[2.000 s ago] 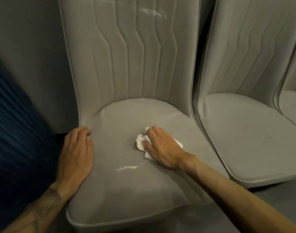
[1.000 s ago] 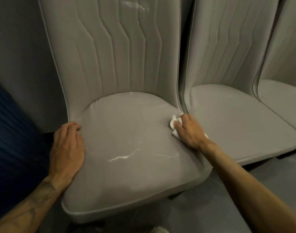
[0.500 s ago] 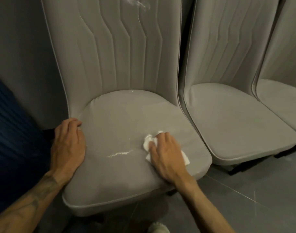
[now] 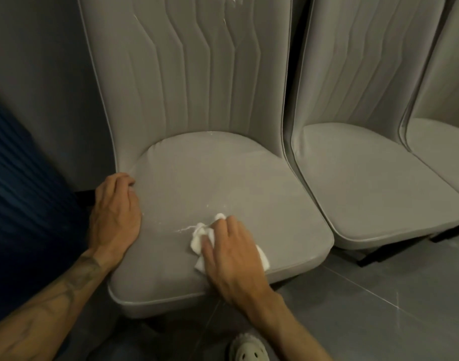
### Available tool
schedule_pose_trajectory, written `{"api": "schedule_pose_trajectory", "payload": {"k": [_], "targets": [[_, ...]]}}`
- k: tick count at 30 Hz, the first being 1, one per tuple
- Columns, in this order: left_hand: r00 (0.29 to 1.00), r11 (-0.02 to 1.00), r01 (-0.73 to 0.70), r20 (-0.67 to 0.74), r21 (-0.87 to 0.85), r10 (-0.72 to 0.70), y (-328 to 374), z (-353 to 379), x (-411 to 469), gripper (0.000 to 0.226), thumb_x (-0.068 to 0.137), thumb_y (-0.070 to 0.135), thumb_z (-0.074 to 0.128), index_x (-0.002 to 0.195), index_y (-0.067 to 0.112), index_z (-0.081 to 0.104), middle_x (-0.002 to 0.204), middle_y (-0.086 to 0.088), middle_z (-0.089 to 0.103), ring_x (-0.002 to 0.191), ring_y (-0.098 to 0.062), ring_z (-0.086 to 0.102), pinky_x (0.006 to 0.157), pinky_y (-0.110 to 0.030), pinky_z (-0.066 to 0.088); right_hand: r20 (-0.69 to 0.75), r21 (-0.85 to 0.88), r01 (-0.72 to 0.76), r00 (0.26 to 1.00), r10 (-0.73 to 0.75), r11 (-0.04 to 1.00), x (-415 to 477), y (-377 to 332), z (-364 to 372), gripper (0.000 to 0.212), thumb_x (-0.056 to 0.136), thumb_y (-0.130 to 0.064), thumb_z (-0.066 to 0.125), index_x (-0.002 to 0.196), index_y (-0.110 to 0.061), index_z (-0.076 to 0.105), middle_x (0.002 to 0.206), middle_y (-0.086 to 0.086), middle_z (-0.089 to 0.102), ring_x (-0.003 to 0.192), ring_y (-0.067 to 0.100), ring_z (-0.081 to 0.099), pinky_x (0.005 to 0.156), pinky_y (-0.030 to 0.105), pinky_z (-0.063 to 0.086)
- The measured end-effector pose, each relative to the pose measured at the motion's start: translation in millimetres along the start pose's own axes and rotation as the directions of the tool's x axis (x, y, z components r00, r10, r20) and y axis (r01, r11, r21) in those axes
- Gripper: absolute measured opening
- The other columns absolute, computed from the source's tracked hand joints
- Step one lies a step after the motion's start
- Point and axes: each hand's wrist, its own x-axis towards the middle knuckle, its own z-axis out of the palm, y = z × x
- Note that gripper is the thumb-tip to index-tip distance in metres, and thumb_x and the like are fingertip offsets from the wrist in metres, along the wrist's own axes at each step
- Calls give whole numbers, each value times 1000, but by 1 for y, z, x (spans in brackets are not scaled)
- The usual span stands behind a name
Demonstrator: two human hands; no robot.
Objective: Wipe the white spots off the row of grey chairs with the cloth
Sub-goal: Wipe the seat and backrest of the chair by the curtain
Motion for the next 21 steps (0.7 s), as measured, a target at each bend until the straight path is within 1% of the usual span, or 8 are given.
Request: {"api": "schedule_pose_trajectory", "payload": {"k": [1, 4, 5, 8, 11, 16, 18, 21], "targets": [[1000, 1000, -1, -1, -3, 1, 0, 0, 0, 27, 111, 12, 36, 130, 2, 53, 142, -16, 48, 131, -36, 42, 105, -53, 43, 0, -29, -16, 1000, 16, 999, 1, 13, -5, 11, 103, -24, 44, 98, -15, 47, 92, 8, 47, 79, 27, 45, 70, 45, 42], [1000, 1000, -3, -5, -9, 3, 0, 0, 0, 27, 111, 13, 36, 129, 2, 53, 141, -15, 48, 130, -36, 42, 104, -53, 43, -2, -123, -276, 960, 278, 953, 6, 37, -21, 18, 105, -30, 40, 96, -17, 48, 95, 6, 50, 83, 28, 49, 74, 42, 41], [1000, 1000, -6, -8, -9, 6, -1, 0, 0, 26, 111, 12, 36, 129, 2, 53, 140, -15, 48, 129, -36, 43, 103, -52, 43, -26, -133, -295, 955, 294, 946, 7, 29, -19, 19, 105, -29, 41, 95, -16, 50, 94, 7, 51, 82, 28, 49, 74, 42, 42], [1000, 1000, -7, -22, -10, 7, -2, 1, 2, 26, 111, 11, 37, 128, 2, 54, 139, -15, 49, 128, -36, 44, 104, -49, 42, 72, -33, -72, 995, 74, 997, 0, -16, 1, 26, 106, -28, 36, 100, -13, 56, 94, 9, 50, 81, 26, 44, 73, 45, 42], [1000, 1000, -15, -27, -17, 14, -3, 2, 1, 28, 111, 12, 36, 129, 1, 55, 141, -15, 50, 130, -34, 44, 107, -46, 40, 148, -32, 59, 987, -54, 998, 11, -4, 0, 34, 108, -30, 29, 109, -11, 57, 101, 9, 51, 88, 29, 46, 79, 45, 41], [1000, 1000, 2, -25, -21, -3, 0, 0, 1, 29, 111, 11, 36, 129, 0, 55, 141, -17, 50, 129, -36, 45, 109, -47, 40, 167, -248, -250, 941, 295, 936, 71, 59, 0, 45, 107, -34, 7, 127, -18, 44, 126, 4, 45, 111, 25, 44, 90, 38, 33], [999, 1000, 11, -31, -27, -12, 3, -2, 1, 29, 111, 9, 37, 130, -1, 56, 142, -17, 51, 130, -36, 45, 109, -46, 39, 193, -216, -214, 947, 256, 953, 82, 40, 8, 40, 107, -34, 14, 121, -14, 46, 122, 8, 48, 108, 29, 46, 92, 41, 35], [999, 1000, 12, -43, -21, -13, 3, -1, 1, 26, 109, 7, 41, 127, -2, 58, 141, -18, 53, 130, -38, 47, 110, -46, 39, 171, 79, 18, 985, -31, 997, 58, -5, 20, 29, 105, -33, 34, 105, -9, 52, 103, 13, 52, 93, 34, 49, 86, 46, 40]]}}
